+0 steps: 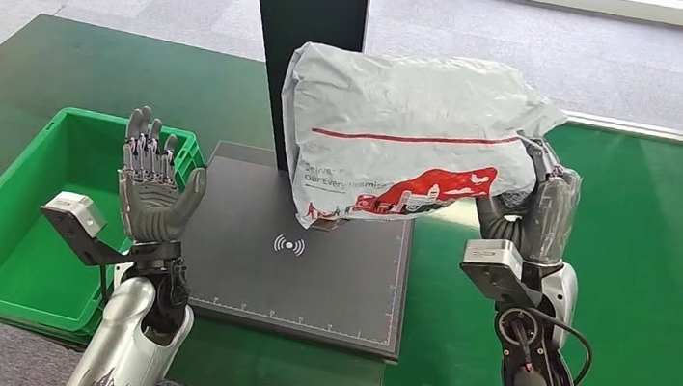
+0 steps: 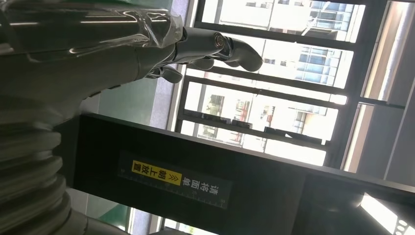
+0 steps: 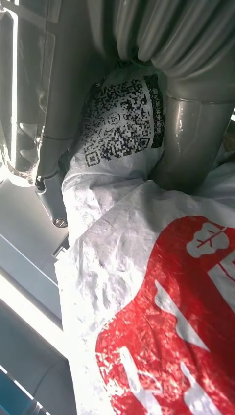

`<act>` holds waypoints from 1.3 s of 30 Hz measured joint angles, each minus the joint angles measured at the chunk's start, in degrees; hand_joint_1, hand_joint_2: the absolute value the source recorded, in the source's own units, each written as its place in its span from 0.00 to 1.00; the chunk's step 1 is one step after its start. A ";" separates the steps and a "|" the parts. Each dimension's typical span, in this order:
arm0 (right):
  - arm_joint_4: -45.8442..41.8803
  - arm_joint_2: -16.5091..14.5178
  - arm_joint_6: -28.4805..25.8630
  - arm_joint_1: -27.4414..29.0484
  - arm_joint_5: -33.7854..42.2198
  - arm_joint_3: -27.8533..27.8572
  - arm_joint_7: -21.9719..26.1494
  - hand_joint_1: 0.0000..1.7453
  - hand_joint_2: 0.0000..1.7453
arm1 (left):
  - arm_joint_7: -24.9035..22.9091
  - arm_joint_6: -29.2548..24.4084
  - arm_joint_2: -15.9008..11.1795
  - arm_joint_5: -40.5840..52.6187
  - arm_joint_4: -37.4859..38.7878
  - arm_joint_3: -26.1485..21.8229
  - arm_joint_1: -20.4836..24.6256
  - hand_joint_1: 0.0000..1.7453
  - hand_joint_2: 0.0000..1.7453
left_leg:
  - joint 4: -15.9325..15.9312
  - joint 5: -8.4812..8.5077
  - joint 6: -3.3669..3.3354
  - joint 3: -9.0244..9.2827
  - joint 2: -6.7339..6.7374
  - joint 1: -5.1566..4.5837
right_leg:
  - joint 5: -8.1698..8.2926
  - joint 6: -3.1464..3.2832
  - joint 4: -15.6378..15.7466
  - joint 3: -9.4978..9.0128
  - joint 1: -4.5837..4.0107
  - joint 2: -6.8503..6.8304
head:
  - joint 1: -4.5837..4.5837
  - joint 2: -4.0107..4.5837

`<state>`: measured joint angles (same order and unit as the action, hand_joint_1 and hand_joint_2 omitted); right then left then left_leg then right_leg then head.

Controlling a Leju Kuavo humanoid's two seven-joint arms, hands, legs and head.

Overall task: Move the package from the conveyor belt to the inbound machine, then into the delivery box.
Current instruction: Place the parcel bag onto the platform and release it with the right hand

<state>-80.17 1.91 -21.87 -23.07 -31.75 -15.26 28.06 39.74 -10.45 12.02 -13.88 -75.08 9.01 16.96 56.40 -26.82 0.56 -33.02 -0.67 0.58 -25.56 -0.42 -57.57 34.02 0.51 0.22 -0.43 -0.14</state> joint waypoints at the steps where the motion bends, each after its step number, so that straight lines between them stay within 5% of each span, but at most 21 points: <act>1: 0.14 0.01 0.79 -0.03 -0.28 -0.10 -0.42 1.00 1.00 | 0.00 0.00 0.00 -0.01 0.00 -0.01 0.00 0.00 1.00 | 0.00 0.00 0.00 0.00 0.00 0.00 | 0.00 0.00 0.00 0.00 0.00 0.00 | 0.00 -0.01; 5: 3.15 0.25 7.83 -0.52 -1.08 -1.60 -4.18 1.00 1.00 | 0.00 0.12 -0.02 -0.06 0.00 0.00 -0.02 0.00 1.00 | 0.00 -0.01 0.00 0.00 0.02 0.00 | 0.00 0.00 0.00 0.01 0.00 0.02 | -0.01 0.00; 11: 16.20 2.50 22.49 -1.39 8.02 -5.92 -10.91 1.00 1.00 | -0.32 0.42 -0.26 -0.14 0.62 1.22 -0.10 0.00 1.00 | 0.01 0.00 -0.01 -0.01 -0.08 -0.01 | 0.00 0.00 0.01 0.00 0.01 -0.07 | 0.00 0.00; 16: 22.10 5.54 25.35 -1.86 8.12 -10.08 -16.28 1.00 1.00 | -0.66 0.46 -0.46 -0.70 1.77 2.82 0.14 0.00 1.00 | 0.02 -0.01 0.00 -0.02 -0.06 -0.01 | 0.00 -0.01 0.01 0.02 0.01 -0.06 | 0.01 0.00; 39: 26.75 10.29 26.45 -2.73 6.94 -17.25 -16.48 1.00 1.00 | -0.88 1.14 -0.49 -0.69 4.30 4.85 1.26 0.00 1.00 | 0.02 -0.01 -0.01 -0.02 -0.01 -0.01 | 0.00 -0.01 0.01 0.04 0.01 -0.03 | 0.01 0.00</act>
<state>-53.42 12.21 4.58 -25.79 -24.81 -32.50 11.58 38.85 -9.31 11.53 -14.57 -70.78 13.86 18.23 56.42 -26.83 0.55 -33.04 -0.68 0.58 -25.56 -0.42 -57.56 34.07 0.52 0.19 -0.42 -0.14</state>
